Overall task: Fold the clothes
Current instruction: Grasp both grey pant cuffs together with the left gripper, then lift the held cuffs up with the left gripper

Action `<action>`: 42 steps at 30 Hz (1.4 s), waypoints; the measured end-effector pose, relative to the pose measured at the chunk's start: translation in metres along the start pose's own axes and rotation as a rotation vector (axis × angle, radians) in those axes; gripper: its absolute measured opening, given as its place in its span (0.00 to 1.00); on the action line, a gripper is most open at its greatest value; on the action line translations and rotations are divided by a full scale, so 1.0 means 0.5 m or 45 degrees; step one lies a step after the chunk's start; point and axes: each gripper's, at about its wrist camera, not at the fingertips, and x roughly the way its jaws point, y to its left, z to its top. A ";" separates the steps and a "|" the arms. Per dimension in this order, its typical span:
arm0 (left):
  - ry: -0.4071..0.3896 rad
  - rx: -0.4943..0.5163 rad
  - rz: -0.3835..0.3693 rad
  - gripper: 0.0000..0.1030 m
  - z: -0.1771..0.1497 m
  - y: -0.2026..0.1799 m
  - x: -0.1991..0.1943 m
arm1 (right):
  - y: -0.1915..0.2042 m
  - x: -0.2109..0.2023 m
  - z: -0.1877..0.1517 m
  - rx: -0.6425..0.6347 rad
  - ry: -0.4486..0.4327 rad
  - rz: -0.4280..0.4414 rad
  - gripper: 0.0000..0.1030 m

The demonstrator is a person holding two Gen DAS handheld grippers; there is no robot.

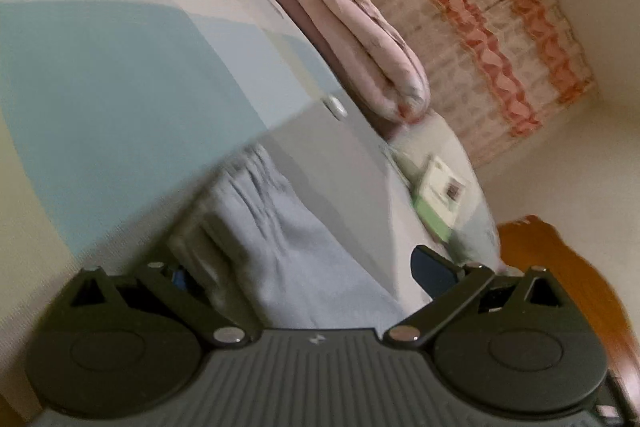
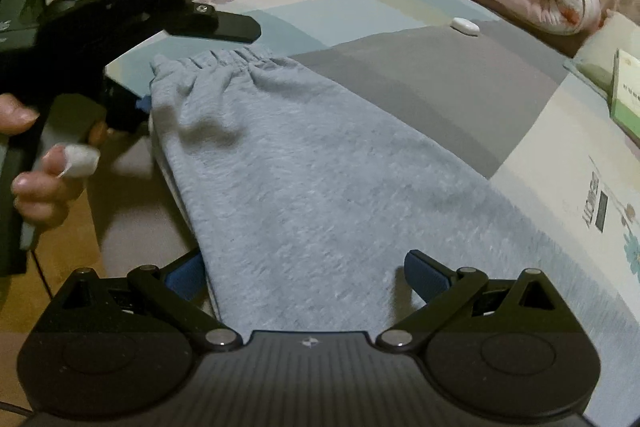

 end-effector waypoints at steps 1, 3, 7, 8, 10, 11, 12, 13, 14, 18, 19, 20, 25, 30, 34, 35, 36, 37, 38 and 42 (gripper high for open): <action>0.012 -0.010 -0.022 0.97 -0.003 0.000 0.003 | -0.001 0.000 -0.001 0.009 0.001 0.008 1.00; 0.016 0.030 0.009 0.96 -0.007 -0.005 0.014 | -0.005 -0.002 -0.004 0.018 -0.001 0.021 1.00; 0.029 0.083 0.120 0.88 0.001 -0.019 0.040 | -0.013 -0.013 -0.006 0.041 -0.018 0.077 1.00; 0.032 0.076 0.120 0.88 0.003 -0.018 0.040 | -0.015 -0.018 -0.006 0.050 -0.025 0.098 1.00; 0.038 0.062 0.122 0.86 0.007 -0.017 0.042 | -0.025 -0.027 -0.005 0.094 -0.032 0.160 1.00; 0.041 0.068 0.123 0.84 0.009 -0.016 0.042 | -0.031 -0.031 -0.004 0.118 -0.035 0.193 1.00; 0.046 0.094 0.124 0.79 0.009 -0.014 0.042 | -0.037 -0.036 -0.003 0.143 -0.037 0.227 1.00; 0.050 0.122 0.129 0.70 0.007 -0.012 0.039 | -0.044 -0.037 -0.002 0.178 -0.039 0.262 1.00; 0.052 0.165 0.147 0.64 0.003 -0.011 0.033 | -0.053 -0.036 -0.001 0.221 -0.040 0.299 1.00; 0.061 0.369 0.261 0.24 -0.006 -0.022 0.023 | -0.099 -0.021 -0.001 0.477 -0.006 0.465 1.00; 0.066 0.386 0.263 0.22 -0.005 -0.024 0.019 | -0.112 -0.016 -0.004 0.549 0.005 0.499 1.00; 0.071 0.404 0.265 0.21 -0.003 -0.026 0.016 | -0.124 -0.010 -0.007 0.621 0.017 0.533 1.00; 0.025 0.564 0.254 0.16 -0.012 -0.065 -0.010 | -0.192 0.010 -0.015 0.961 0.004 0.655 1.00; -0.020 0.723 0.227 0.16 -0.021 -0.118 -0.024 | -0.253 0.036 -0.011 1.222 -0.036 0.695 1.00; -0.029 0.739 0.196 0.16 -0.022 -0.134 -0.031 | -0.289 0.056 -0.009 1.313 -0.040 0.643 1.00; -0.031 0.745 0.191 0.16 -0.022 -0.138 -0.031 | -0.297 0.062 -0.009 1.329 -0.040 0.641 1.00; -0.032 0.751 0.188 0.16 -0.022 -0.142 -0.031 | -0.305 0.068 -0.009 1.342 -0.040 0.644 1.00; -0.032 0.757 0.182 0.16 -0.023 -0.146 -0.031 | -0.311 0.072 -0.008 1.353 -0.043 0.649 1.00; -0.034 0.763 0.175 0.16 -0.024 -0.149 -0.032 | -0.315 0.076 -0.006 1.364 -0.049 0.655 1.00; -0.038 0.785 0.167 0.16 -0.024 -0.158 -0.035 | -0.326 0.088 0.007 1.388 -0.070 0.688 1.00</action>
